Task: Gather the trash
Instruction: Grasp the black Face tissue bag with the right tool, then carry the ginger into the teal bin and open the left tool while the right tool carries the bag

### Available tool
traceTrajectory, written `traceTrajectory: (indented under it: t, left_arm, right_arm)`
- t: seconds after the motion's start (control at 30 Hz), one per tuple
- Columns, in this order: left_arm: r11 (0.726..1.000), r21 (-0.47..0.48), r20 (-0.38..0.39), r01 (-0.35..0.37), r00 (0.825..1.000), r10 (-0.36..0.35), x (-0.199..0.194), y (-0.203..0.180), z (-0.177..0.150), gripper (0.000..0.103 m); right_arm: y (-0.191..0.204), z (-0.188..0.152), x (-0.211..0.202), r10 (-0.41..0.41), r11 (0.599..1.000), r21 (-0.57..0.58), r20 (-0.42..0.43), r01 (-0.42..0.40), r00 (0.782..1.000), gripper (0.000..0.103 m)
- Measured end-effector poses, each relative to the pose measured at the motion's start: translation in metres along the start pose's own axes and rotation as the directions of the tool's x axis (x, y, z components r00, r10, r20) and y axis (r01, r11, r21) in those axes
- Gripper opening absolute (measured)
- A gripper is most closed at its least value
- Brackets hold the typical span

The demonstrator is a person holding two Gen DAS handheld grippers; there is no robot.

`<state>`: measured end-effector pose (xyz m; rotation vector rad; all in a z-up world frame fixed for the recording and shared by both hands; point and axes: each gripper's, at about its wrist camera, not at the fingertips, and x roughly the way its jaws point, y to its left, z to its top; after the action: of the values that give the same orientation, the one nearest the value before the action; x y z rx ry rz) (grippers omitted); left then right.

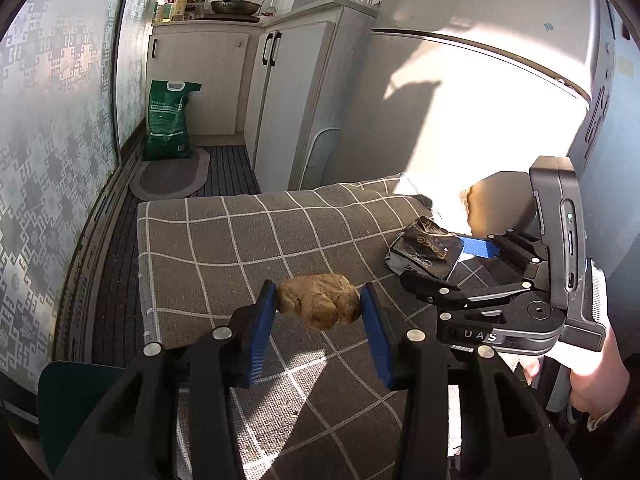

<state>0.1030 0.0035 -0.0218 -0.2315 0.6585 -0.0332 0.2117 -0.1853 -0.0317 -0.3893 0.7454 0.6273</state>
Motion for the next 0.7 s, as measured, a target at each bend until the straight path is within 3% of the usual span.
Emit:
traceTrajectory:
  t: [0.33,0.7]
  left_arm:
    - [1.000,-0.011,0.024,-0.015,1.000,0.015,-0.017,0.014,-0.003,0.046]
    - [0.997,-0.064,0.079,-0.051,0.995,0.056,-0.059,0.064,-0.006,0.046]
  right_arm:
    - [0.014,0.005,-0.014,0.022,1.000,-0.018,0.018,-0.022,1.000,0.074]
    - [0.060,0.028,-0.028,0.070,0.995,-0.074,0.049,-0.066,0.996,0.074]
